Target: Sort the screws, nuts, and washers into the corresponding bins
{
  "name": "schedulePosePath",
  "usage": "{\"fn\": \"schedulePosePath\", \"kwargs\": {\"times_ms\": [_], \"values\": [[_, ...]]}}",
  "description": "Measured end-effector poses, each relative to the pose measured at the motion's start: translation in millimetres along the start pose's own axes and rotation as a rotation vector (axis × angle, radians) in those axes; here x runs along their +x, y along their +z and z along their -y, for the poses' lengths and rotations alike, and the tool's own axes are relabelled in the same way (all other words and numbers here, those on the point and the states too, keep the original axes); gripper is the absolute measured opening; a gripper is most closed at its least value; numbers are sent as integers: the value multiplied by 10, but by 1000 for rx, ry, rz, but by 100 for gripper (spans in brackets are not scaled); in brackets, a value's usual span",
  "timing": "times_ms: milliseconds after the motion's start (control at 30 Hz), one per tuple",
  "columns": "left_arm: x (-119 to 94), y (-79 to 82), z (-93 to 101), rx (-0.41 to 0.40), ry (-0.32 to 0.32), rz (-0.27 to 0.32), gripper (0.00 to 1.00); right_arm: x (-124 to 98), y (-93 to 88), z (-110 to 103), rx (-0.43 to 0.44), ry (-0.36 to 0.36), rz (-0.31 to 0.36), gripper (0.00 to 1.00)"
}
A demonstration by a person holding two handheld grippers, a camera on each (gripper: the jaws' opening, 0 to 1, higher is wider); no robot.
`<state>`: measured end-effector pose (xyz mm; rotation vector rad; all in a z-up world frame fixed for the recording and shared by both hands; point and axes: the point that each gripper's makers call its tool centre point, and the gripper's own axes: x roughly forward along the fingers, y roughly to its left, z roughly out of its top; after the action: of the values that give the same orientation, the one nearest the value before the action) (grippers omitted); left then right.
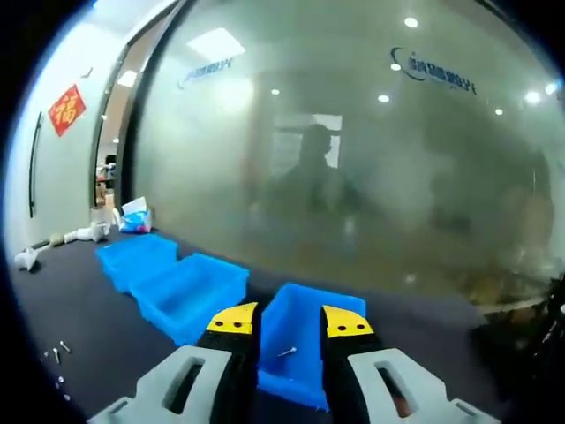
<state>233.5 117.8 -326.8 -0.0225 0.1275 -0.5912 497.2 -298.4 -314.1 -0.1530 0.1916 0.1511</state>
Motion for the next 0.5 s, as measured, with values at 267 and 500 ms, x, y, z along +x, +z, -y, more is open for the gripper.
{"fn": "schedulePosePath", "kwargs": {"times_ms": [267,500], "values": [[-18,-10,-40,1,8,-6,54,-519,-174,-375,-17,115,1,29],[-11,-16,-24,-21,0,-3,54,-1158,-309,-638,-42,187,40,34]]}}
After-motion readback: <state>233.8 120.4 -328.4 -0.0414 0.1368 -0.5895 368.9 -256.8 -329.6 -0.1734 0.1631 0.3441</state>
